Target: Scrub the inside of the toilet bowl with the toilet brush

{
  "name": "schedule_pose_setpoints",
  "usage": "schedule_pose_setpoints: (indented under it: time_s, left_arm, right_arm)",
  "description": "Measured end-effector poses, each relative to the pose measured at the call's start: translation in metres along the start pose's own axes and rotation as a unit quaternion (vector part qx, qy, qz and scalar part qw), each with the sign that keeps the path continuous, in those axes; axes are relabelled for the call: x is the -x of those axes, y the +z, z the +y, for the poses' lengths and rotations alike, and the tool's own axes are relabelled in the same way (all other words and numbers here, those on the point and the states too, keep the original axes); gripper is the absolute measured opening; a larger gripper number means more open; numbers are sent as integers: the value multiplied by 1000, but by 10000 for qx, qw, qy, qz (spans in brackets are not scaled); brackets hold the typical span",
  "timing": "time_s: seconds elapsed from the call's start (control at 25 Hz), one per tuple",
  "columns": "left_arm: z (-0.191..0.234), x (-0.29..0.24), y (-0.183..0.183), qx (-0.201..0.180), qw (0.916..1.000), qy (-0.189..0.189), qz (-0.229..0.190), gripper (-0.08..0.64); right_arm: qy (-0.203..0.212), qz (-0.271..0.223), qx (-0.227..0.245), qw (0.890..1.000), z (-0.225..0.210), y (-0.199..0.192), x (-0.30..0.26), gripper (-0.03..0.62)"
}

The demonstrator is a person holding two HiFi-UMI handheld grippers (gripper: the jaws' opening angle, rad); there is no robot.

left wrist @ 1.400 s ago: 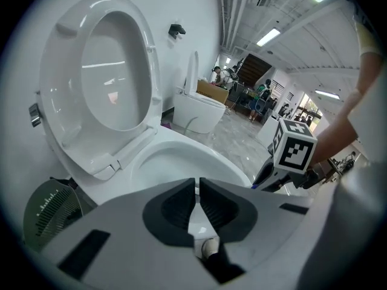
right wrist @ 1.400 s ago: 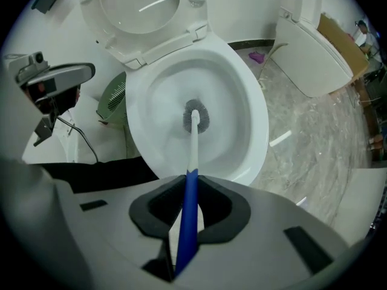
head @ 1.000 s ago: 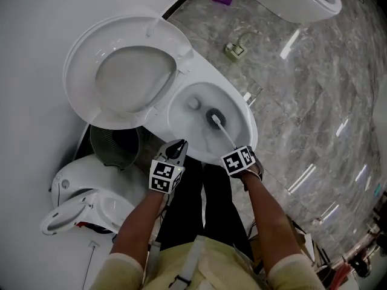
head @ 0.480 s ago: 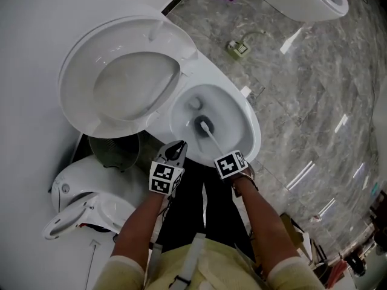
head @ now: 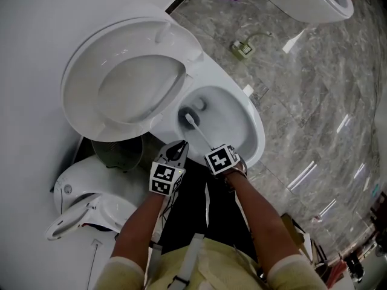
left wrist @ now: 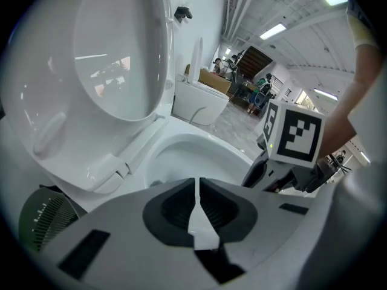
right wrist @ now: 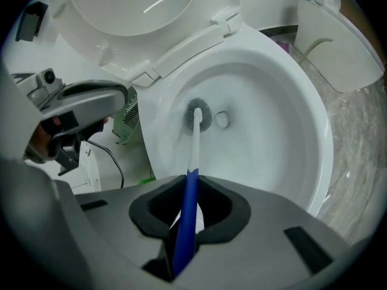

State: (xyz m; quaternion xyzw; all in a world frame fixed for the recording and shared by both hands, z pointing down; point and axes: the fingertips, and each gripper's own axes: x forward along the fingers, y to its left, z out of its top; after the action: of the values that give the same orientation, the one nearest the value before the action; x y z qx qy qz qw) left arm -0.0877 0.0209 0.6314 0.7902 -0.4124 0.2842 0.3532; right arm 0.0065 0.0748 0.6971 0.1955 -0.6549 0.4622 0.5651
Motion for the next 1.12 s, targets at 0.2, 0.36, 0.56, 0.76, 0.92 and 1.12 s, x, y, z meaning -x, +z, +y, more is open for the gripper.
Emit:
schedule_pose_setpoints:
  time_s: [0.2,0.36,0.56,0.76,0.92,1.12]
  left_arm:
    - [-1,0,2,5,10000,-47,-18,32]
    - [-3,0,0,-1,10000,-69,-10,32]
    - [-5,-4,5,-70,9999,-88,-24,32]
    - [-9,-5,9,-140,9998,-78,-75,32]
    - [-13,-3,9,-172,9998,-46,-97,32]
    - [-22,-3,4,-179,9998,-32,-125,32]
  right_arm:
    - [-149,-148,-3,9998,-16,25,4,71]
    - [-339,-219,-37,9992,-33,35,10,71]
    - [-580,-262,-101,9979,-55,36,18,72]
    - [-712,-280,-424,9962,-75,20,24,72]
    - [-795,-304,-681,9940,-89,-1,31,71]
    - [-842,-296,-904,9919,-100,-29,35,71]
